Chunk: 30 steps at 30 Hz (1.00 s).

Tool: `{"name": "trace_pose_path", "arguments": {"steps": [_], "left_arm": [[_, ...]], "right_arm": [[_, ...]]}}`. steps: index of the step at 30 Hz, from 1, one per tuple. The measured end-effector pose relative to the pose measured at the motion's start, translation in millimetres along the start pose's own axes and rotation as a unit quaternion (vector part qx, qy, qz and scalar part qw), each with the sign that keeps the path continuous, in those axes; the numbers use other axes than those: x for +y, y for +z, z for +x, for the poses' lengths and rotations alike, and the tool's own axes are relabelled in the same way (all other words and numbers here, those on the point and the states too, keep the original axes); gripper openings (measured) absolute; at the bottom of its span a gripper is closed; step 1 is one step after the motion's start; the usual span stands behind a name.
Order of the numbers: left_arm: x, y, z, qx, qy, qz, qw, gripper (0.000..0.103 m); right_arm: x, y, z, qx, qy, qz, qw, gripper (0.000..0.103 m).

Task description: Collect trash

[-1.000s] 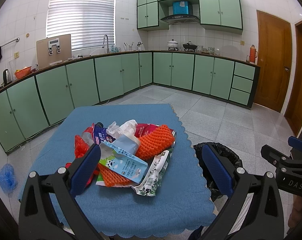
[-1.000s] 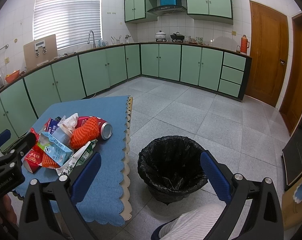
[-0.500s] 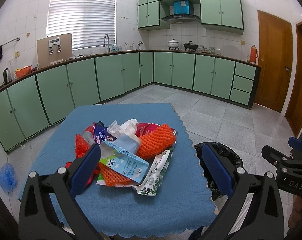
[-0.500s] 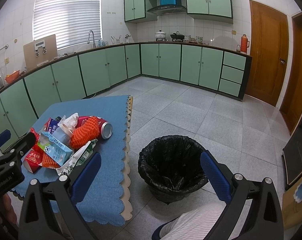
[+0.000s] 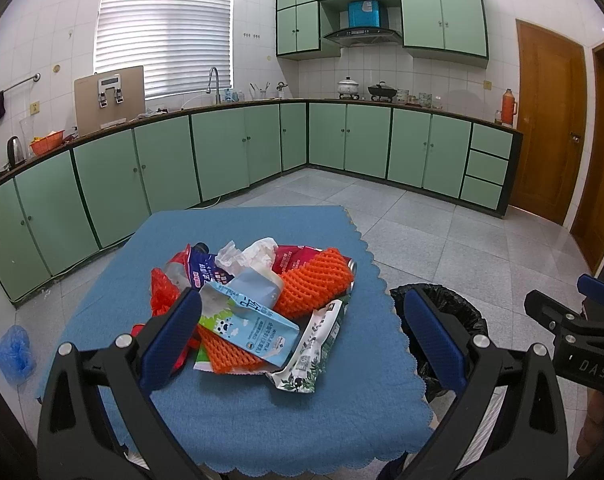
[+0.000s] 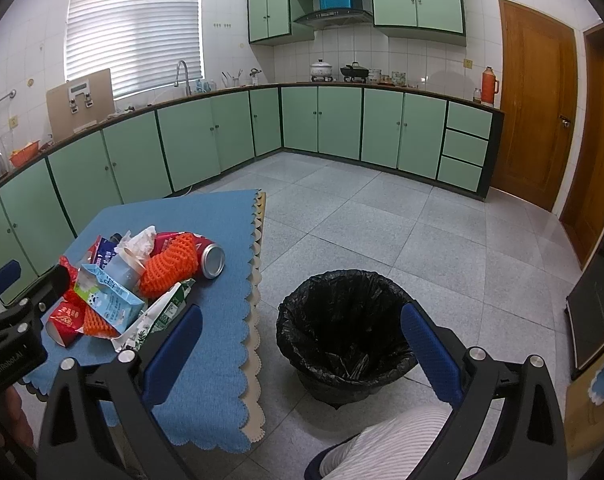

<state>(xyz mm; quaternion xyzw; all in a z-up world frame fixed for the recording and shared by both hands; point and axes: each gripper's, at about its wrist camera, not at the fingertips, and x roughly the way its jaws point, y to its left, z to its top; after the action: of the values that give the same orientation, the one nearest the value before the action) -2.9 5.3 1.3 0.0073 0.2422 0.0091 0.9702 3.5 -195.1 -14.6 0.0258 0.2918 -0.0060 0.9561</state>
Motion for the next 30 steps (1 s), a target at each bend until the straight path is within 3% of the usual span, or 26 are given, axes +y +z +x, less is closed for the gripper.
{"name": "trace_pose_path", "arguments": {"steps": [8,16,22,25,26,30], "left_arm": [[17.5,-6.0,7.2,0.002,0.017,-0.004,0.9998,0.098],[76.1,-15.4,26.8,0.015,0.085,-0.027,0.9959,0.098],[117.3,-24.7,39.3,0.027,0.124,-0.04,0.9911,0.098],[132.5,-31.4,48.9,0.039,0.131,-0.044,0.9897,0.088],[136.8,-33.3,53.2,0.046,0.131,-0.045,0.9892,0.08],[154.9,-43.6,64.2,0.064,0.136,-0.057,0.987,0.078]], "right_arm": [[5.8,0.4,11.1,0.005,0.006,-0.009,1.0,0.09],[26.0,5.4,37.9,0.013,0.043,-0.016,0.999,0.077],[65.5,1.6,65.2,0.024,0.085,-0.038,0.995,0.068],[87.5,-3.0,80.0,0.031,0.11,-0.049,0.992,0.066],[96.0,-5.0,85.9,0.035,0.12,-0.056,0.991,0.065],[123.8,-8.9,104.5,0.044,0.171,-0.086,0.981,0.065]]}}
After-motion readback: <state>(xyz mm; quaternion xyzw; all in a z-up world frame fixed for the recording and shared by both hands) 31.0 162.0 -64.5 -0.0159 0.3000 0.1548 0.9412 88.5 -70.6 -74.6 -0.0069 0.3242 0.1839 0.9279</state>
